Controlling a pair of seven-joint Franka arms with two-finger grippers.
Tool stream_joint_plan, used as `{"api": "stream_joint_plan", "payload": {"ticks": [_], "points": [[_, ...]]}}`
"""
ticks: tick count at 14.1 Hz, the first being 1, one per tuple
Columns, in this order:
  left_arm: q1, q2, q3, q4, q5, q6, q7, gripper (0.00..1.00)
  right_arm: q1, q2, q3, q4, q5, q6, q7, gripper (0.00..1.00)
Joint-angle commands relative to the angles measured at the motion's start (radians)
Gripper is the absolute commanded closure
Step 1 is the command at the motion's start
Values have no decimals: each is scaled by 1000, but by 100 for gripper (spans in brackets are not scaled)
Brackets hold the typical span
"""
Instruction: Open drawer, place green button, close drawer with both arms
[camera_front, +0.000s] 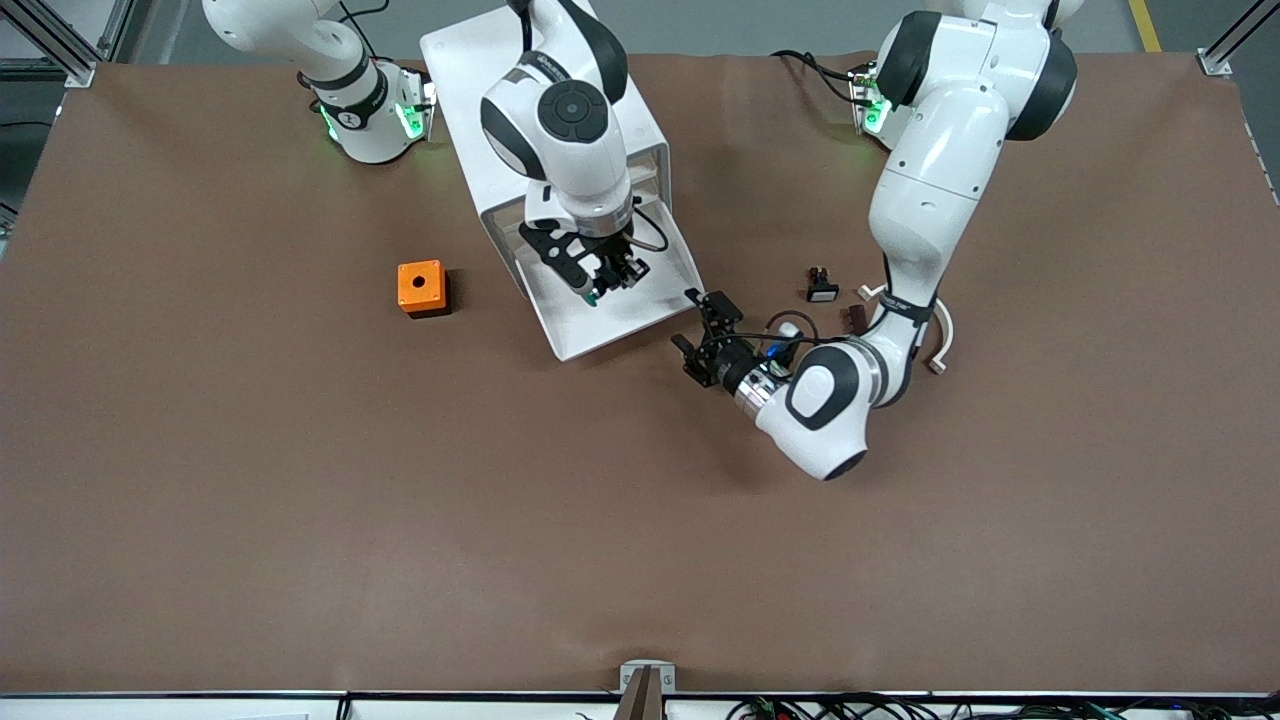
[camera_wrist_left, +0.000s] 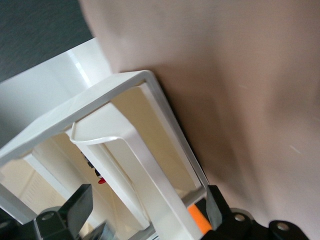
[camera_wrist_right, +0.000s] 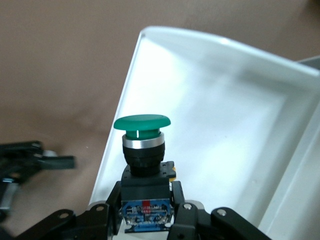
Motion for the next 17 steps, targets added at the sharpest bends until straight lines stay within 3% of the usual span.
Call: {"api": "stream_joint_plan", "payload": {"ticks": [1,4,8,10,17], "points": [[-6,-20,83,6,12,2,182,0,38,19,-9,-20,9,24,17,100],[-11,-42,111,43,122,14,413,0,48,57,-9,-18,9,23,17,100],[-20,-83,113,51,251,214,620,0,74,85,-8,-15,11,23,13,100],[-49,-97,113,49,372,322,707,0,86,95,-8,-13,11,24,11,100],[-128,-103,113,49,604,586,746,0,100,108,-8,11,11,23,-1,100]]}}
